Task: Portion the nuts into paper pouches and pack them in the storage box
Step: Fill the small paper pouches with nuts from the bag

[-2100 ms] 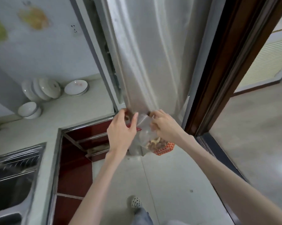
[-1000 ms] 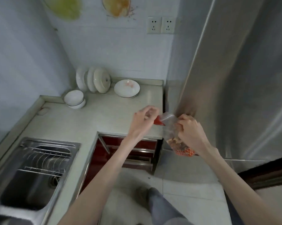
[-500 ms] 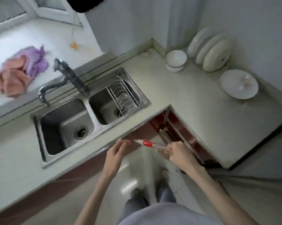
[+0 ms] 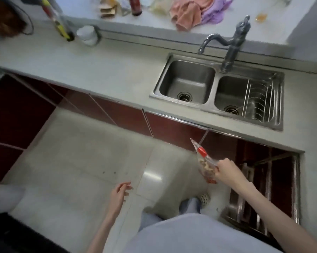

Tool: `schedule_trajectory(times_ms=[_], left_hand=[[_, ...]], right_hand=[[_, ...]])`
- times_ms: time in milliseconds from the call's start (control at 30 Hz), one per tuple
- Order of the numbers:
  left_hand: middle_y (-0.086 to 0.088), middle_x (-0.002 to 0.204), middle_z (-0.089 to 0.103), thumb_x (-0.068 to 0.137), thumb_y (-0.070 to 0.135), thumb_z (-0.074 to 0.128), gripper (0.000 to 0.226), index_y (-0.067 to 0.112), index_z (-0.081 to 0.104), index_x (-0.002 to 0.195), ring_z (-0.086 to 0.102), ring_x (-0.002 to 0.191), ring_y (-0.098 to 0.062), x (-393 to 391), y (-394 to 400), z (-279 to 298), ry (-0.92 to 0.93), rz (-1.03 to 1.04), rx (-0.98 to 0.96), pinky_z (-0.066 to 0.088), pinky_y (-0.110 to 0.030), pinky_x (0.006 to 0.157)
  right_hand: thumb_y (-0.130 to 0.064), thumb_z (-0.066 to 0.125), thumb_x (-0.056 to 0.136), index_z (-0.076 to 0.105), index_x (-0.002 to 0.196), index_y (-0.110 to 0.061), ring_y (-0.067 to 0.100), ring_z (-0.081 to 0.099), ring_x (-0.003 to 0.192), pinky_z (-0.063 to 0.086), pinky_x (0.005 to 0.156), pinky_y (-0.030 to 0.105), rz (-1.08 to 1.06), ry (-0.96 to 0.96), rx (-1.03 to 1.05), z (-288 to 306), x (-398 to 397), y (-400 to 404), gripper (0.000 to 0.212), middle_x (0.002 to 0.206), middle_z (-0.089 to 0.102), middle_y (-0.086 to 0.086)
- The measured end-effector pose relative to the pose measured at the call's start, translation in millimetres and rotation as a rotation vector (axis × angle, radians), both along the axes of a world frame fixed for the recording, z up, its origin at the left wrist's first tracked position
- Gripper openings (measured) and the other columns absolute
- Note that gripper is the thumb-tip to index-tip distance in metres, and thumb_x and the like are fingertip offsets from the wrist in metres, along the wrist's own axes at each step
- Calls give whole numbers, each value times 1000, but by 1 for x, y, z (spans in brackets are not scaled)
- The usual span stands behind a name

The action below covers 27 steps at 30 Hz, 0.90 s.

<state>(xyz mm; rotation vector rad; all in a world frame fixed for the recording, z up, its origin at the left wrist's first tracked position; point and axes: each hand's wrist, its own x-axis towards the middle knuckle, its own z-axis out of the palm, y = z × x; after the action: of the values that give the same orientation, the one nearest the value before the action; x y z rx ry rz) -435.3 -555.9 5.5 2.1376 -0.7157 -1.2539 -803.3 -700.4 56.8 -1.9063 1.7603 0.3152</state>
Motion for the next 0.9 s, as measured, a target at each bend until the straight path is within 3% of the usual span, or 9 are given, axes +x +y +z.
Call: schedule_trajectory(times_ms=[167, 300, 400, 533, 600, 767, 833, 900], left_hand=[[-1, 95, 71, 102, 14, 41, 25, 21, 64, 101, 58, 79, -21, 57, 98, -13, 73, 155, 80, 42, -30, 65], [-4, 96, 70, 101, 12, 41, 23, 16, 64, 103, 56, 77, -21, 99, 153, -14, 96, 277, 91, 40, -30, 64], [-7, 95, 69, 100, 10, 43, 21, 14, 63, 103, 55, 75, -21, 125, 187, -17, 110, 386, 117, 38, -29, 62], [-8, 97, 70, 99, 9, 44, 21, 13, 64, 102, 55, 75, -22, 151, 227, -22, 127, 522, 110, 39, -28, 63], [-8, 97, 70, 99, 9, 43, 21, 12, 64, 103, 55, 75, -22, 161, 243, -25, 149, 584, 119, 38, -28, 63], [-8, 97, 69, 99, 10, 43, 22, 11, 64, 104, 55, 75, -22, 195, 262, -35, 180, 724, 117, 38, -28, 62], [-10, 97, 69, 99, 8, 43, 22, 9, 64, 104, 53, 74, -21, 217, 263, -40, 192, 776, 129, 36, -27, 60], [-11, 98, 68, 100, 7, 42, 23, 8, 64, 105, 52, 74, -21, 243, 261, -45, 206, 811, 145, 36, -27, 59]], right_hand=[[-31, 58, 83, 68, 85, -3, 36, 66, 91, 48, 67, 35, 102, 111, 49, -18, 46, 39, 29, 92, 70, 17], [-38, 60, 83, 56, 66, -15, 29, 68, 86, 48, 69, 33, 139, 158, 171, -35, 79, 76, 29, 85, 71, 11], [-30, 55, 86, 59, 73, -13, 30, 67, 91, 48, 70, 32, 169, 225, 253, -45, 104, 101, 22, 92, 71, 12], [-22, 52, 87, 59, 62, -12, 30, 67, 92, 46, 69, 29, 230, 263, 355, -59, 140, 119, 28, 91, 73, 11], [-21, 53, 87, 70, 72, -7, 29, 68, 88, 44, 66, 29, 279, 269, 402, -67, 164, 117, 27, 87, 74, 12], [-23, 52, 90, 72, 90, -4, 29, 67, 95, 48, 74, 31, 365, 289, 449, -82, 247, 101, 28, 98, 73, 14], [-25, 52, 89, 72, 85, -3, 30, 68, 91, 49, 73, 33, 365, 264, 441, -83, 288, 91, 30, 95, 72, 17], [-26, 52, 89, 67, 65, -9, 31, 67, 82, 46, 66, 33, 379, 244, 406, -81, 331, 78, 32, 86, 71, 17]])
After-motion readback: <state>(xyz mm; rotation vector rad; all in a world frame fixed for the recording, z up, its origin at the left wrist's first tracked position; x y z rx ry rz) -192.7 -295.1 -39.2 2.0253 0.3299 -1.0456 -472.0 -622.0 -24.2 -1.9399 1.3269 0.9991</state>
